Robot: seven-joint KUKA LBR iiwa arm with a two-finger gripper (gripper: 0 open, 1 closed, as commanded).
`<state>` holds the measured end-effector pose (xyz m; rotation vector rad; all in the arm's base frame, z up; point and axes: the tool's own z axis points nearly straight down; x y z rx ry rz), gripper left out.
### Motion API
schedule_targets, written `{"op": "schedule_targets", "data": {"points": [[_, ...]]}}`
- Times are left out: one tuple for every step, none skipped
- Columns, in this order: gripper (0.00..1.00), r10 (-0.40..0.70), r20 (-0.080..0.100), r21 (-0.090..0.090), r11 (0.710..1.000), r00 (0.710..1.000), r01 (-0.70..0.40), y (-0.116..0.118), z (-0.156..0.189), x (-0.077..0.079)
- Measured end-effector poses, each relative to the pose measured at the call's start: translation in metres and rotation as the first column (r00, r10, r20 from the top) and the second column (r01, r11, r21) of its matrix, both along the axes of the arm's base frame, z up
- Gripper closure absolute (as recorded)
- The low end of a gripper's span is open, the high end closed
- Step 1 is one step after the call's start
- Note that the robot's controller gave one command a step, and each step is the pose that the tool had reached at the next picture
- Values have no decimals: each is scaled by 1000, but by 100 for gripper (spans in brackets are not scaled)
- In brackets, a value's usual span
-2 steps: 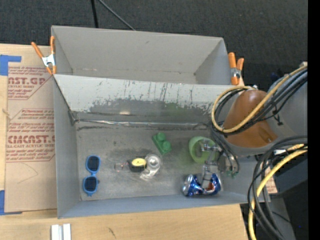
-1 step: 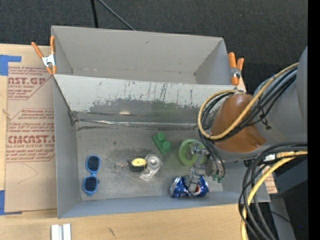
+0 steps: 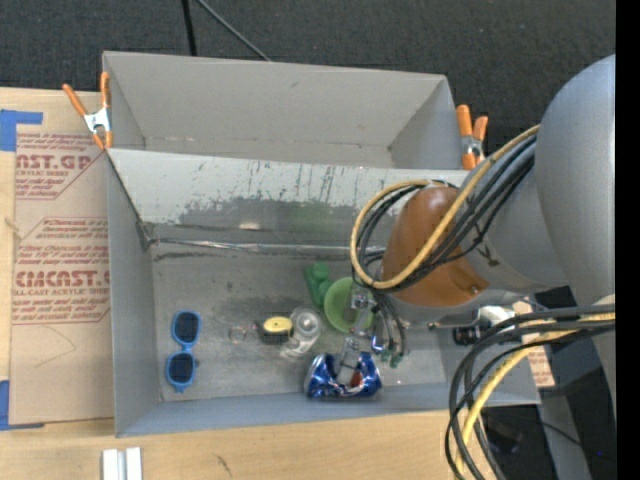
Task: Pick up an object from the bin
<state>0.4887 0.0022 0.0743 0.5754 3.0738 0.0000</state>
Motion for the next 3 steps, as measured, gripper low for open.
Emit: {"op": "schedule_targets", "data": {"points": [[0, -282, -9, 3, 960, 960, 282, -47, 11, 2], [0, -383, -5, 5, 924, 924, 383, -74, -2, 74], [100, -383, -8, 3, 924, 924, 383, -74, -2, 72]]}}
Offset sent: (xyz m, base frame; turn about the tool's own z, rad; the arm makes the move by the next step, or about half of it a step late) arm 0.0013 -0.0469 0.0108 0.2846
